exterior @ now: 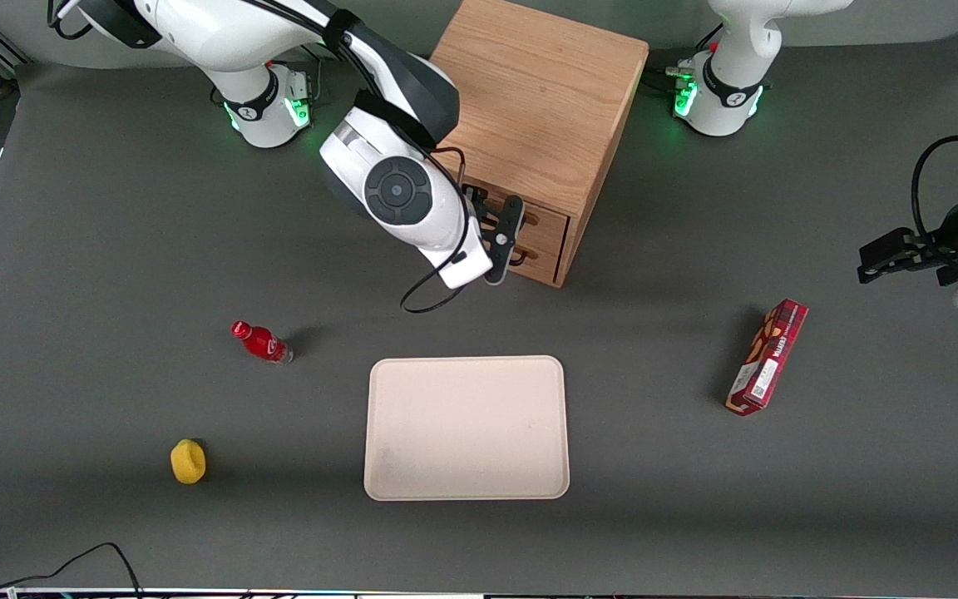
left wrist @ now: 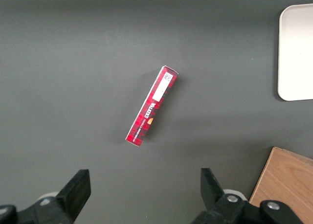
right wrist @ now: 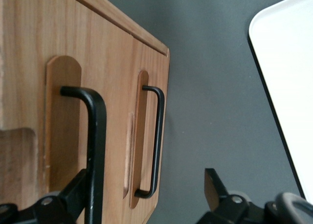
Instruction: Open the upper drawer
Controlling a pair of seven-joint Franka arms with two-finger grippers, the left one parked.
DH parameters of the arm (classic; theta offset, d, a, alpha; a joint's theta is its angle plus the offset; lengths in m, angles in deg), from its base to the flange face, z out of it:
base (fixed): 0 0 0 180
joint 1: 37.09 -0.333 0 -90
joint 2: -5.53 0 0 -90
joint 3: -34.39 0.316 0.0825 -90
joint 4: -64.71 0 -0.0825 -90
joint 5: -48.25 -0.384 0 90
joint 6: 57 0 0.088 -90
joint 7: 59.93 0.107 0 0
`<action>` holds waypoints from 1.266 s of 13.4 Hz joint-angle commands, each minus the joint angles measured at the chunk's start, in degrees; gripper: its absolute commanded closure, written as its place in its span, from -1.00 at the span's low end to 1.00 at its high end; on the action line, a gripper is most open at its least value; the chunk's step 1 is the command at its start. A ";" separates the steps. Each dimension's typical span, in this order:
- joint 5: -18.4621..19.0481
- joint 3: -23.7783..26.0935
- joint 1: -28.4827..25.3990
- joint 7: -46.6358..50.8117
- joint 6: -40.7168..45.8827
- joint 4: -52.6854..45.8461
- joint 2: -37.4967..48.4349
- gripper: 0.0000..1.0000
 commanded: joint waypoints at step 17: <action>1.52 -6.62 3.77 -6.46 -4.88 -1.33 0.28 -1.00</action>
